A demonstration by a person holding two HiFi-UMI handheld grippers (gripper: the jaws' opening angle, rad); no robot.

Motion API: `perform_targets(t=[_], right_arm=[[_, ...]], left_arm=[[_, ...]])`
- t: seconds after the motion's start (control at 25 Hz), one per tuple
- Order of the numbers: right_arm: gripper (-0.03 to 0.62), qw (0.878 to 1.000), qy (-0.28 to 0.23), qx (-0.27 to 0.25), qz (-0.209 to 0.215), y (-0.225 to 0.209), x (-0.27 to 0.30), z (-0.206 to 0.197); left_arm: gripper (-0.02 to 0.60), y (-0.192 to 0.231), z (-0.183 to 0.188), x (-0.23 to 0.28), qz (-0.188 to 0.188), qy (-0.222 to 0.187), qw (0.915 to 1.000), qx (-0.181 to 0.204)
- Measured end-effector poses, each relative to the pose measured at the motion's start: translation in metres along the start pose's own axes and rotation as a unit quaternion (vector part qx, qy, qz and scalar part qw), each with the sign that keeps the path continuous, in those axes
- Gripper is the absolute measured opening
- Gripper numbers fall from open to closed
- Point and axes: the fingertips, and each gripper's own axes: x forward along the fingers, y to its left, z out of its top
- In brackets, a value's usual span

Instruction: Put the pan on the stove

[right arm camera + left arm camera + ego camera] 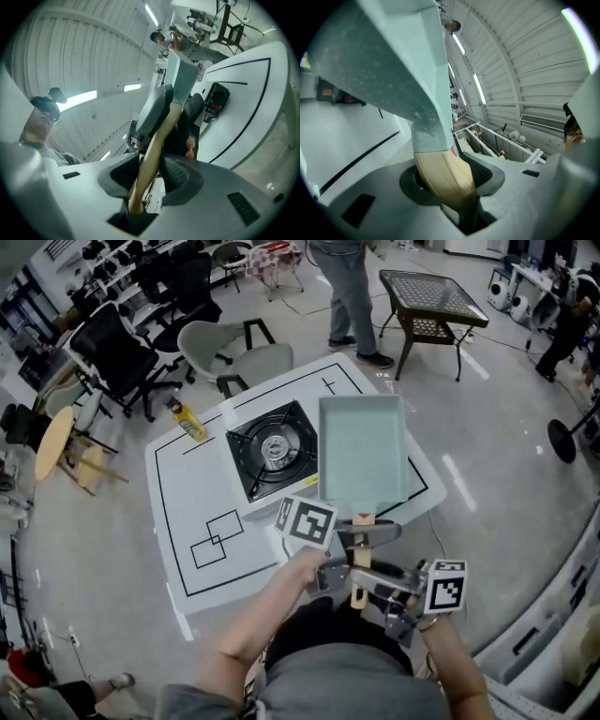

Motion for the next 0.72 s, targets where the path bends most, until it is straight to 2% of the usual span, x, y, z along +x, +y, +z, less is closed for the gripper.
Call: perform_targets(t=[0.16, 0.4, 0.56, 0.72], right_arm=[[0.143, 0.997, 0.061, 0.012, 0.034, -0.005, 0.025, -0.002], [0.144, 0.989, 0.125, 0.032, 0.068, -0.009, 0.061, -0.004], [0.146, 0.986, 0.146, 0.042, 0.073, -0.014, 0.078, 0.000], [0.146, 0.984, 0.157, 0.047, 0.069, -0.023, 0.090, 0.008]], left_arm=[[0.133, 0.014, 0.017, -0.034, 0.030, -0.072, 0.9969, -0.009], [0.133, 0.029, 0.035, -0.083, 0.052, -0.157, 0.9857, -0.032], [0.133, 0.039, 0.047, -0.102, 0.065, -0.182, 0.9801, -0.045], [0.133, 0.050, 0.059, -0.111, 0.063, -0.194, 0.9773, -0.057]])
